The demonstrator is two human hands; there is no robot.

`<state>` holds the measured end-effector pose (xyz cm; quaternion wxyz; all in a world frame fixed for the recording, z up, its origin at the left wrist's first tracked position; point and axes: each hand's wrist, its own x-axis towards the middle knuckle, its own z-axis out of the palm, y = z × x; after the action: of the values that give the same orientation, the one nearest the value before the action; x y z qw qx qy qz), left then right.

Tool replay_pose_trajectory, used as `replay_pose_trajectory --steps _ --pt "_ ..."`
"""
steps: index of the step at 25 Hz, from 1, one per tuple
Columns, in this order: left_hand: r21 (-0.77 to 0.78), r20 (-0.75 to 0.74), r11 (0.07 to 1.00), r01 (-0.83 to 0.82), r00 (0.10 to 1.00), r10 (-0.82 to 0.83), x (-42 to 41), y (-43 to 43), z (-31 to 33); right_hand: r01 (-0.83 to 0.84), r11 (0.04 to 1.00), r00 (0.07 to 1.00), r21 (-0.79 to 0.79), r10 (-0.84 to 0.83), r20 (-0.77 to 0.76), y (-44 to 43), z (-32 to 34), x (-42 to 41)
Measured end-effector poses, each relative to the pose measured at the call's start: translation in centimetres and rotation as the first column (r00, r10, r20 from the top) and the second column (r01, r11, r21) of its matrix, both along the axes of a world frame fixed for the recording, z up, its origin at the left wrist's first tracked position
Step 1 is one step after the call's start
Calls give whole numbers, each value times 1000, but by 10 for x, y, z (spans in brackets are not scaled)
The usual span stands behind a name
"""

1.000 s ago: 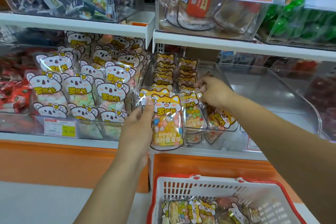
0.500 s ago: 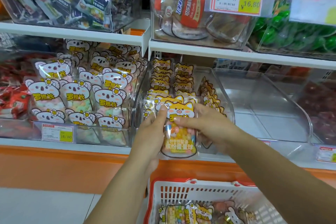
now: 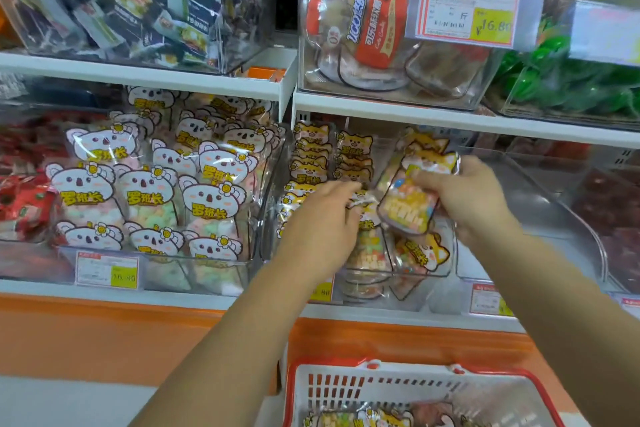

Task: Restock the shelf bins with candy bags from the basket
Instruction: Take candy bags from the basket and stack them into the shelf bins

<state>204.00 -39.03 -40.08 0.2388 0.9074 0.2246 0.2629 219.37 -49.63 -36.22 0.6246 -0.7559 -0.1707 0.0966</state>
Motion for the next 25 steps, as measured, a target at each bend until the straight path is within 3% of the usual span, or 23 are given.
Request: replay_pose_trajectory --steps 1,3,5,7,9,12,14,18,20,22,25 --pt "122 -115 992 44 993 -30 13 6 1 85 994 992 -63 -79 94 8 1 12" --pt "210 -369 966 150 927 -63 38 17 -4 197 951 943 -237 -118 310 23 6 31" --pt "205 -557 957 204 829 -58 53 26 -14 179 884 910 -432 18 414 43 8 47" --pt "212 -633 953 218 774 -36 60 34 -24 229 768 883 -599 95 460 67 6 57" --pt "215 -639 951 221 768 -34 59 39 -28 276 754 865 -596 76 497 87 -3 58" --pt "222 -609 951 216 792 -37 56 40 -32 176 805 923 -567 66 379 104 -21 56" --pt "219 -575 953 208 817 -47 54 39 -36 96 745 934 -660 162 319 101 -20 60" --pt "235 -513 952 193 857 -47 53 38 -41 108 680 863 -725 298 408 88 10 77" --pt "246 -496 951 188 867 -43 53 38 -41 61 624 858 -779 365 360 86 18 78" --pt "244 -483 953 179 875 -40 52 38 -42 -24 625 889 -781 370 269 87 15 78" --pt "252 -467 952 171 884 -35 52 36 -42 -22 609 876 -793 394 278 87 11 70"
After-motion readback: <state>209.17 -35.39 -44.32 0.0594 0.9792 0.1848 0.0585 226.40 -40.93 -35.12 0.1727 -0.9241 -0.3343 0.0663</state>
